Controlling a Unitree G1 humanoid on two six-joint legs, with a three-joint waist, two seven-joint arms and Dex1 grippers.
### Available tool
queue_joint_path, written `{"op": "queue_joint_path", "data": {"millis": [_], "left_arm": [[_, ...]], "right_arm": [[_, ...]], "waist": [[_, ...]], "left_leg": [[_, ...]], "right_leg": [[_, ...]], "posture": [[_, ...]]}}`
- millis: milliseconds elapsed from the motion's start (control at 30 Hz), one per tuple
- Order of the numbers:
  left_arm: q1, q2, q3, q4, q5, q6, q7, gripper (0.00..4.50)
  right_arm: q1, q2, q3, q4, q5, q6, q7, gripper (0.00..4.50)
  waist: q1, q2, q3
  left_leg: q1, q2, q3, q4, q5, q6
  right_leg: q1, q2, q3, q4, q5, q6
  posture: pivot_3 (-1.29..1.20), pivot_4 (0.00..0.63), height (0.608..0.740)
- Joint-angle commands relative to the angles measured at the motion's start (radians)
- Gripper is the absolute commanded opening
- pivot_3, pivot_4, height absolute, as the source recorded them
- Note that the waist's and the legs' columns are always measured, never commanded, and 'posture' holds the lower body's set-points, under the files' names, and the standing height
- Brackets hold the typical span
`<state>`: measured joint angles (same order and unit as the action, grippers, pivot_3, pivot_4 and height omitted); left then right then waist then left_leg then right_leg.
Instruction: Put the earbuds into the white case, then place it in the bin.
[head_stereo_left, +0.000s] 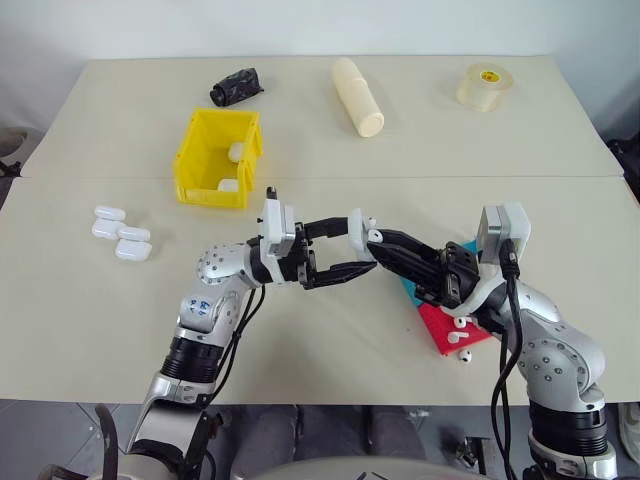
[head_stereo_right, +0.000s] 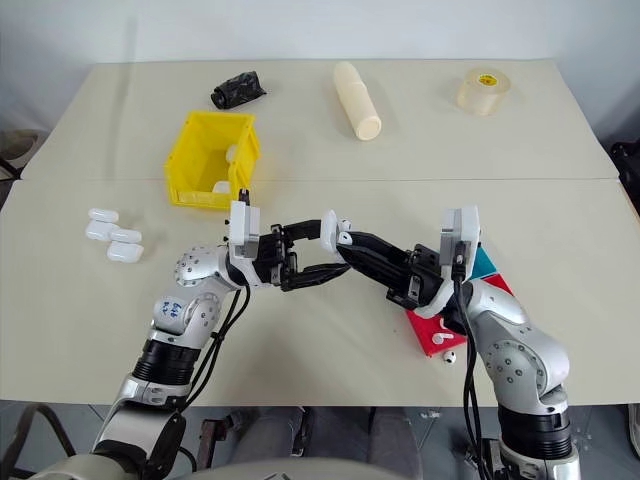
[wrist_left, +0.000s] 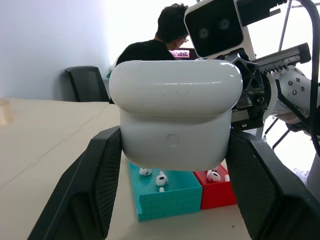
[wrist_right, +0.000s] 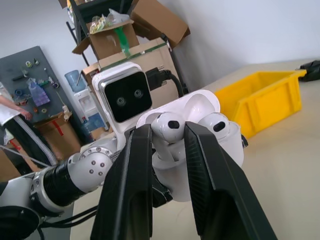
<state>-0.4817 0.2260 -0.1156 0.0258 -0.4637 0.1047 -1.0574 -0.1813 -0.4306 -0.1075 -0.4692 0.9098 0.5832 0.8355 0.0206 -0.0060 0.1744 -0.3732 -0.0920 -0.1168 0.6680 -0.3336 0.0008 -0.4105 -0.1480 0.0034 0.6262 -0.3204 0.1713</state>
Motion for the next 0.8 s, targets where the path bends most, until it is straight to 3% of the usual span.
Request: {"op": "queue_joint_path", "data": {"millis": [33,167,367,467,567,700,800], "left_arm": [[-0.012,-0.006,0.013,-0.059,-0.025,-0.009,0.008,2.77],[0.004,0.021,0.019,-0.077,-0.025,0.0,0.007,2.77],[0.064,0.158,0.047,-0.12,0.045,0.017,0.031,2.77],[0.073,0.226,0.027,-0.119,0.126,0.007,0.058,2.77],[0.068,0.285,-0.012,-0.113,0.217,-0.015,0.06,2.77],[0.037,0.303,-0.064,-0.12,0.297,0.023,0.092,2.77],[0.015,0.295,-0.105,-0.134,0.325,0.063,0.096,2.77]], "right_arm": [[0.004,-0.012,0.045,-0.005,-0.027,-0.01,0.024,1.9],[0.002,-0.05,0.015,-0.003,-0.007,-0.006,0.045,3.2],[0.016,-0.222,-0.074,0.072,-0.081,-0.062,0.153,3.2],[0.013,-0.282,-0.069,0.102,-0.135,-0.097,0.205,2.57],[0.006,-0.332,-0.025,0.115,-0.219,-0.147,0.262,1.52],[-0.044,-0.318,0.042,0.084,-0.252,-0.148,0.26,0.11],[-0.109,-0.289,0.102,0.065,-0.271,-0.123,0.236,0.05]], "waist": [[-0.001,0.0,0.0],[0.0,0.0,0.0],[0.001,0.0,0.0],[0.001,0.0,0.0],[0.002,0.0,0.0],[0.003,0.0,0.0],[0.001,0.0,0.0]], "left_leg": [[0.0,0.0,0.0,0.0,0.0,0.0],[0.0,0.0,0.0,0.0,0.0,0.0],[0.0,0.0,0.0,0.0,0.0,0.0],[0.001,0.001,0.001,-0.001,0.0,0.0],[0.001,0.0,0.001,-0.001,0.0,0.0],[0.001,0.0,0.001,-0.001,0.0,0.0],[0.001,0.0,0.001,-0.001,0.0,0.0]], "right_leg": [[0.0,0.0,0.0,0.0,0.0,0.0],[0.0,0.0,0.0,0.0,0.0,0.0],[0.0,0.0,0.0,-0.001,0.0,0.0],[0.0,0.0,0.0,-0.001,0.0,0.0],[0.0,0.0,0.001,-0.001,0.0,0.0],[0.0,0.0,0.001,-0.002,0.0,0.0],[0.0,0.0,0.001,-0.002,0.0,0.0]], "posture": [[0.0,0.15,0.74],[0.0,0.15,0.74],[0.0,0.15,0.74],[0.0,0.15,0.74],[0.0,0.15,0.74],[0.0,0.15,0.74],[0.0,0.15,0.74]]}}
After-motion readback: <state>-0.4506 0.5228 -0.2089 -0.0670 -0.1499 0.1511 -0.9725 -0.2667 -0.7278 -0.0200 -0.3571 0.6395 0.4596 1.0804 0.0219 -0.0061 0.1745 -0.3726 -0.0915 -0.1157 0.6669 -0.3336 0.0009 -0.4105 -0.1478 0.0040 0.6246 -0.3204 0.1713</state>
